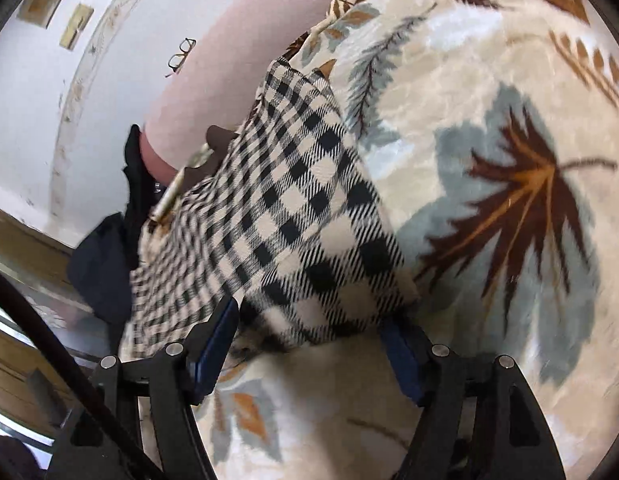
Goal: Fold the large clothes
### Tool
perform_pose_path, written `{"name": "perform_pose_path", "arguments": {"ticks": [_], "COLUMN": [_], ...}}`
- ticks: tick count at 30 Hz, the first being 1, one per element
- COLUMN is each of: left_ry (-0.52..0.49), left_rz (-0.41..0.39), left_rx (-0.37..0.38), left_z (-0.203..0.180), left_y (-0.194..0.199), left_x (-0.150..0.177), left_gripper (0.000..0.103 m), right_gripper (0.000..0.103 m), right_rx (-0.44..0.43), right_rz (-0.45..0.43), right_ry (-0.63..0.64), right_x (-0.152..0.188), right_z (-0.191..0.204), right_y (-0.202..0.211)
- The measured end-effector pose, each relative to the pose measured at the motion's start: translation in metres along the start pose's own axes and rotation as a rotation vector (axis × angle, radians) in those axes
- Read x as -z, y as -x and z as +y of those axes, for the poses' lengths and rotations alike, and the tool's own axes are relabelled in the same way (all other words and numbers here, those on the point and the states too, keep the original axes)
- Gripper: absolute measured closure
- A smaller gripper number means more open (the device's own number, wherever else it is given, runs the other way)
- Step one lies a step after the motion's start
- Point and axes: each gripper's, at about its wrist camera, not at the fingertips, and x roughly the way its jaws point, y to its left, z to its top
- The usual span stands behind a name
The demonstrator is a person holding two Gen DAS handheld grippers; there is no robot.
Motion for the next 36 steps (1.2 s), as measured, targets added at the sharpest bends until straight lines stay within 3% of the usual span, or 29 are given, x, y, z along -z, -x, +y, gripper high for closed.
{"name": "perform_pose_path", "arguments": {"ticks": [3,12,14,16,17,19,22,25,29,33,35,36], "left_ry": [0.023,0.132,0.151,0.167,0.177,0.201,0.258,0.310,0.407,0.508,0.535,0.538], "left_rz": [-0.009,-0.016,-0.016,-0.024,-0.027,-0.025,-0.040,-0.071,-0.123,-0.154,-0.183,-0.194], "left_rx": [-0.010,-0.014,-0.011,-0.016,-0.031,-0.057,-0.073,-0.111,-0.165,-0.138,-0.089,-0.060], "left_z": [0.013,0.049,0.056,0.064,0.070,0.084,0.110,0.138,0.183,0.223,0.234,0.234], "left_y": [0.008,0.017,0.017,0.018,0.019,0.019,0.026,0.035,0.050,0.052,0.047,0.042], "left_x": [0.000,-0.004,-0.006,-0.007,-0.008,-0.010,-0.016,-0.022,-0.028,-0.035,-0.046,-0.051], "left_gripper": [0.027,0.027,0.027,0.027,0.027,0.027,0.027,0.027,0.027,0.027,0.028,0.028], "right_gripper": [0.027,0.026,0.037,0.065,0.069,0.087,0.089,0.091,0.091,0.092,0.091,0.090], "right_rx": [-0.015,0.123,0.160,0.173,0.180,0.255,0.326,0.281,0.159,0.062,0.071,0.095], "right_rz": [-0.020,-0.063,-0.066,-0.044,-0.030,-0.030,-0.086,-0.096,-0.009,0.165,0.241,0.237], "right_ry": [0.004,0.016,0.025,0.037,0.042,0.149,0.394,0.587,0.775,0.914,0.962,0.987], "right_x": [0.006,-0.021,-0.027,-0.037,-0.041,-0.050,-0.048,-0.028,0.024,0.094,0.121,0.129], "right_z": [0.003,0.032,0.035,0.037,0.040,0.069,0.142,0.223,0.306,0.334,0.329,0.324], "right_y": [0.003,-0.045,-0.051,-0.057,-0.058,-0.060,-0.059,-0.069,-0.116,-0.176,-0.202,-0.211]}}
